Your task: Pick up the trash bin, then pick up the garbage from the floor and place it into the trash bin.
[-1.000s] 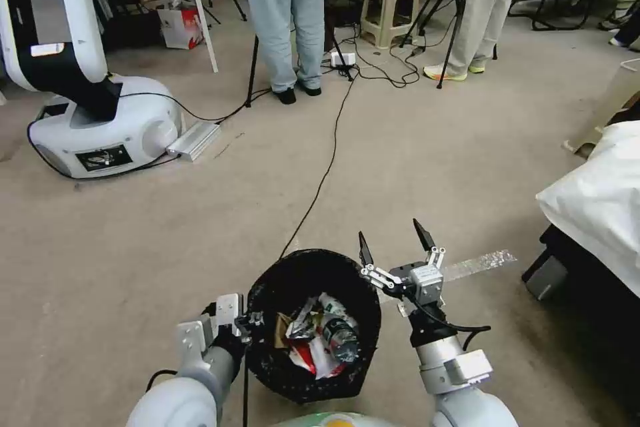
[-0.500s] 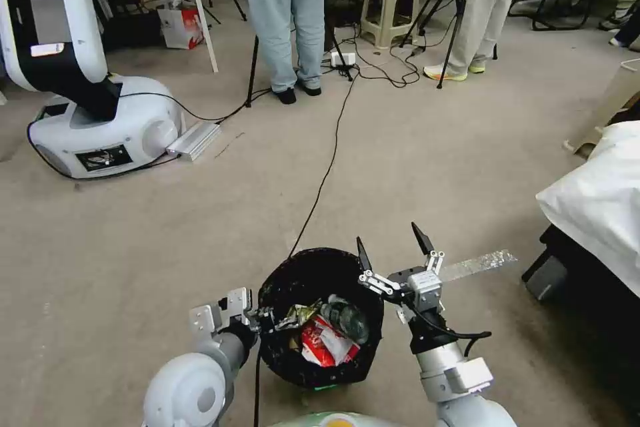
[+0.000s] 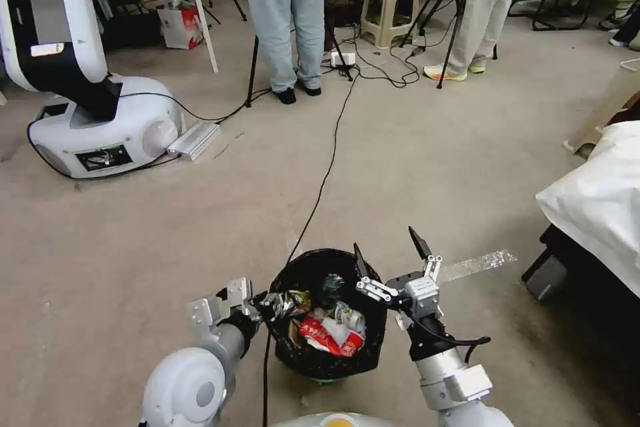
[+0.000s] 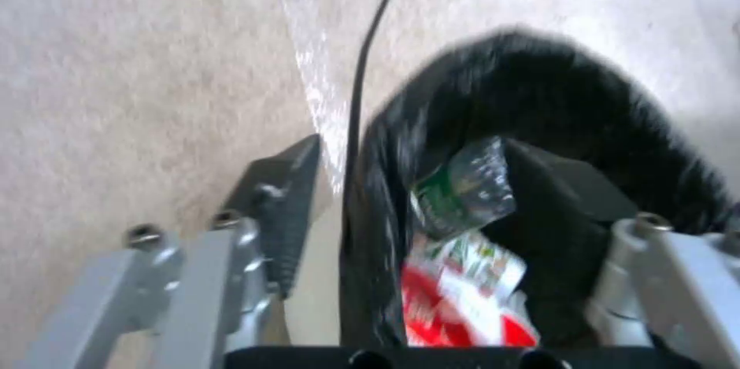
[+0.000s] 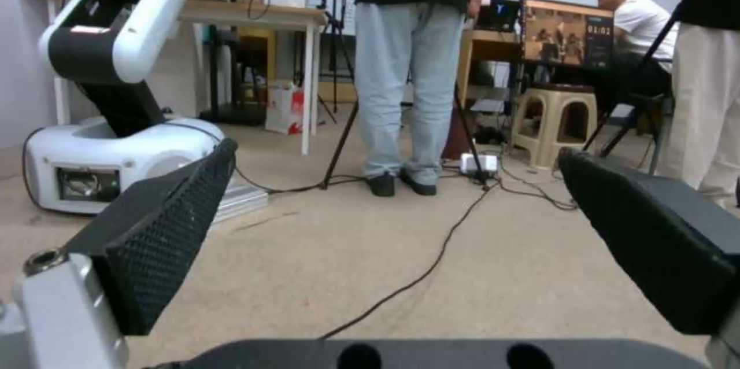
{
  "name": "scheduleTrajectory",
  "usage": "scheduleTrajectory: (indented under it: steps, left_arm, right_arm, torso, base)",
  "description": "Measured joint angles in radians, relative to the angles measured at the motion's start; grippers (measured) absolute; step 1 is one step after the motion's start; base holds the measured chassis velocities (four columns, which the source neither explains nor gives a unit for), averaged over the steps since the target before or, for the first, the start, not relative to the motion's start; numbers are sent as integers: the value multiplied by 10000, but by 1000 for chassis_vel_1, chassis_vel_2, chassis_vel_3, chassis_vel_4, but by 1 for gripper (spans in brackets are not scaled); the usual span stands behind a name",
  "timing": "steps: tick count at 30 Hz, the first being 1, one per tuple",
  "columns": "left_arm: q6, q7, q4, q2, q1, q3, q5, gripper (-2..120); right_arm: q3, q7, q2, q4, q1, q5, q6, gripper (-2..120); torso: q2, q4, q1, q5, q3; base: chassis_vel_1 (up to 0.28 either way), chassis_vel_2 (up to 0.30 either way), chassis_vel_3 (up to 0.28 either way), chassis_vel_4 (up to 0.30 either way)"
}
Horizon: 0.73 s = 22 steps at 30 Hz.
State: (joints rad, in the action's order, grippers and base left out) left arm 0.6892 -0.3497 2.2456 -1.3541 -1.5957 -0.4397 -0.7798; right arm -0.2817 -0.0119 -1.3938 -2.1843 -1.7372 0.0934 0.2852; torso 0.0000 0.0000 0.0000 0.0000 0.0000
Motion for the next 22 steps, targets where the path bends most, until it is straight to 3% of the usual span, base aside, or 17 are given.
scheduleTrajectory:
  steps: [5, 7, 8, 9, 11, 12, 13, 15, 16, 19, 20, 22]
  left_arm:
    - [-136, -41, 517, 32, -147, -141, 79, 85]
    - [-165, -44, 589, 36, -205, -140, 147, 88]
    - [-326, -45, 860, 38, -433, -106, 500, 96]
    - [-326, -45, 860, 38, -433, -106, 500, 96]
    - [-594, 52, 1056, 39, -693, -50, 1316, 99]
    - [-1009, 280, 1147, 43, -963, -20, 2310, 99]
    - [-1009, 280, 1147, 43, -963, -20, 2310, 99]
    - [-2551, 881, 1129, 3, -1475, 4, 4698, 100]
    - [-2551, 881, 1129, 3, -1475, 4, 4698, 100]
    - [-4362, 1365, 844, -175, -1951, 3, 6850, 100]
    - [-4362, 1365, 844, -175, -1951, 3, 6850, 100]
    - [-5458, 1576, 468, -335, -2172, -18, 8155, 100]
  right_arm:
    - [29, 12, -23, -29, -14, 44, 8, 100]
    - [30, 12, -24, -31, -14, 44, 9, 100]
    - [30, 13, -37, -50, -15, 45, 19, 100]
    - [30, 13, -37, -50, -15, 45, 19, 100]
    - [33, 10, -63, -61, -14, 52, 26, 100]
    - [39, -49, -109, -60, -3, 82, 31, 100]
    - [39, -49, -109, -60, -3, 82, 31, 100]
    - [64, -301, -267, -60, -2, 110, 24, 100]
    - [64, -301, -267, -60, -2, 110, 24, 100]
    - [-26, -580, -561, -31, -39, 304, -41, 100]
    - [-26, -580, -561, -31, -39, 304, -41, 100]
    - [-163, -636, -755, 52, -109, 683, -15, 100]
  torso:
    - [0, -1, 0, -1, 0]
    - [0, 0, 0, -1, 0]
    - [0, 0, 0, -1, 0]
    - [0, 0, 0, -1, 0]
    - [0, -1, 0, -1, 0]
    - [0, -1, 0, 0, 0]
    - [0, -1, 0, 0, 0]
    - [0, 1, 0, -1, 0]
    - [0, 1, 0, -1, 0]
    - [0, 0, 0, 1, 0]
    - [0, 0, 0, 1, 0]
    - [0, 0, 0, -3, 0]
  base:
    - [0, 0, 0, 0]
    - [0, 0, 0, 0]
    - [0, 0, 0, 0]
    - [0, 0, 0, 0]
    - [0, 0, 0, 0]
    - [0, 0, 0, 0]
    - [0, 0, 0, 0]
    - [0, 0, 0, 0]
    - [0, 0, 0, 0]
    - [0, 0, 0, 0]
    - [0, 0, 0, 0]
    - [0, 0, 0, 0]
